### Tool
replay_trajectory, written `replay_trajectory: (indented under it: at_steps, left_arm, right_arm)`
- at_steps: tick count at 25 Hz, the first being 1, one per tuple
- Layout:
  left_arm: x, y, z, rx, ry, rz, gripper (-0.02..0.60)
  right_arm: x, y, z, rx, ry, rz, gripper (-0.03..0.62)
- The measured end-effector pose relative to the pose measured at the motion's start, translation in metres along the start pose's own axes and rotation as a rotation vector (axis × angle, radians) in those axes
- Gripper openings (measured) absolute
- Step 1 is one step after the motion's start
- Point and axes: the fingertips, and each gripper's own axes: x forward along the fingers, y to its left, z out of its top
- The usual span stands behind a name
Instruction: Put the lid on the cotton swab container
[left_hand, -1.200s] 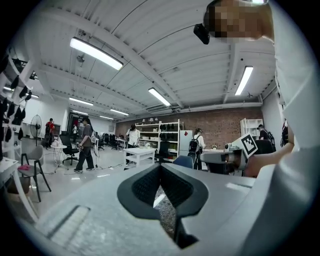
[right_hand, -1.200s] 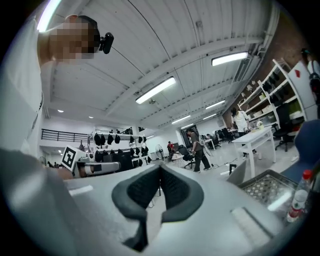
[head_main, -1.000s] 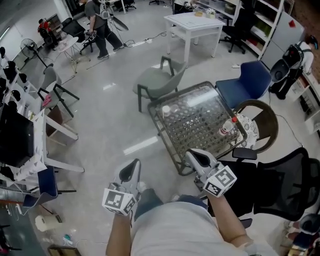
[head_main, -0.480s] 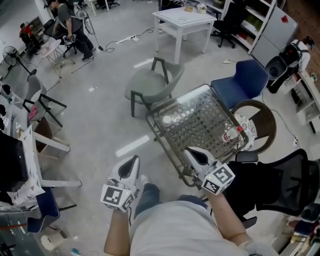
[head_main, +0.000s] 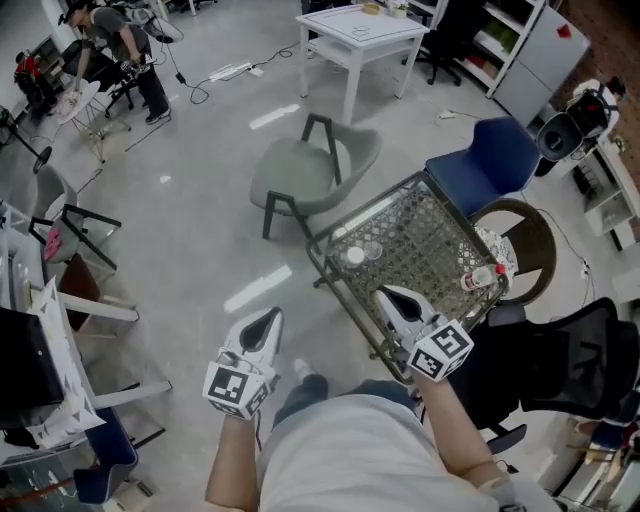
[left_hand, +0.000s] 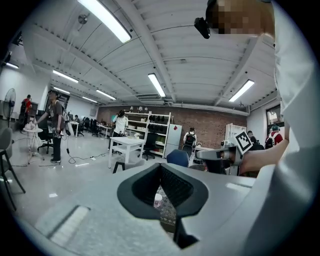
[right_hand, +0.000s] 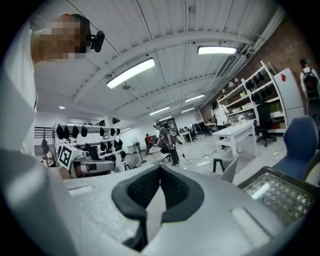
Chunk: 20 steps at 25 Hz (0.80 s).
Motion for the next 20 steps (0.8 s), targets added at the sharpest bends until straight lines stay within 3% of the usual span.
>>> replay_trajectory:
  at_steps: [8, 20]
  left_arm:
    - [0.020, 0.054, -0.004, -0.047, 0.024, -0.066, 0.008]
    - [0.100, 0.058, -0.035, -0.068, 0.144, -0.156, 0.009]
  right_arm:
    - [0.047, -0.021, -0.004, 0.024, 0.009, -0.099, 0.003]
    - [0.056, -0.104, -0.030, 0.131, 0.052, -0.203, 0.003]
